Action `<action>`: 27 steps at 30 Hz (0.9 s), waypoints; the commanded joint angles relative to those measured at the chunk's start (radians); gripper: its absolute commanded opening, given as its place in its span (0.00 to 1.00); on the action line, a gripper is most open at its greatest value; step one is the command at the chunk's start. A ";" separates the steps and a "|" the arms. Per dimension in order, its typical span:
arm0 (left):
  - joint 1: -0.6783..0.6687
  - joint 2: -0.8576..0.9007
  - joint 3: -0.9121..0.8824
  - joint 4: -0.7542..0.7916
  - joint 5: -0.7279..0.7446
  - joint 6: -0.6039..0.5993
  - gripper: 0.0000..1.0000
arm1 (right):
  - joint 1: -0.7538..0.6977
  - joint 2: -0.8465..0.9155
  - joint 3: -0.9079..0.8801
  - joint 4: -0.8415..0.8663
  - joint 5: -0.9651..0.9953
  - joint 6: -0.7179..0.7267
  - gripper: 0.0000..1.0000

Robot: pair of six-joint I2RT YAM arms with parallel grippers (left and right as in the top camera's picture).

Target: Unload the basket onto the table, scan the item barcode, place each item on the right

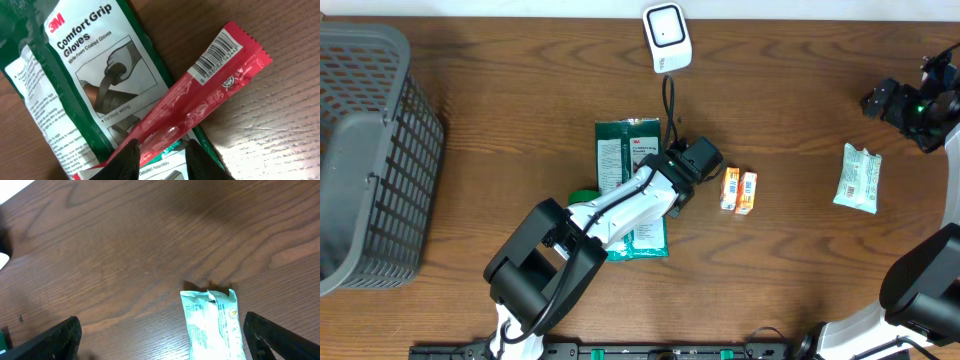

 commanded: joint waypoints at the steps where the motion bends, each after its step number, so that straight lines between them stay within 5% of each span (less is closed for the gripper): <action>1: 0.006 -0.014 -0.008 0.001 -0.027 0.032 0.33 | -0.004 0.003 -0.001 -0.001 0.005 -0.010 0.99; 27: 0.019 -0.008 -0.069 0.055 -0.059 0.054 0.39 | -0.004 0.003 -0.001 -0.001 0.005 -0.010 0.99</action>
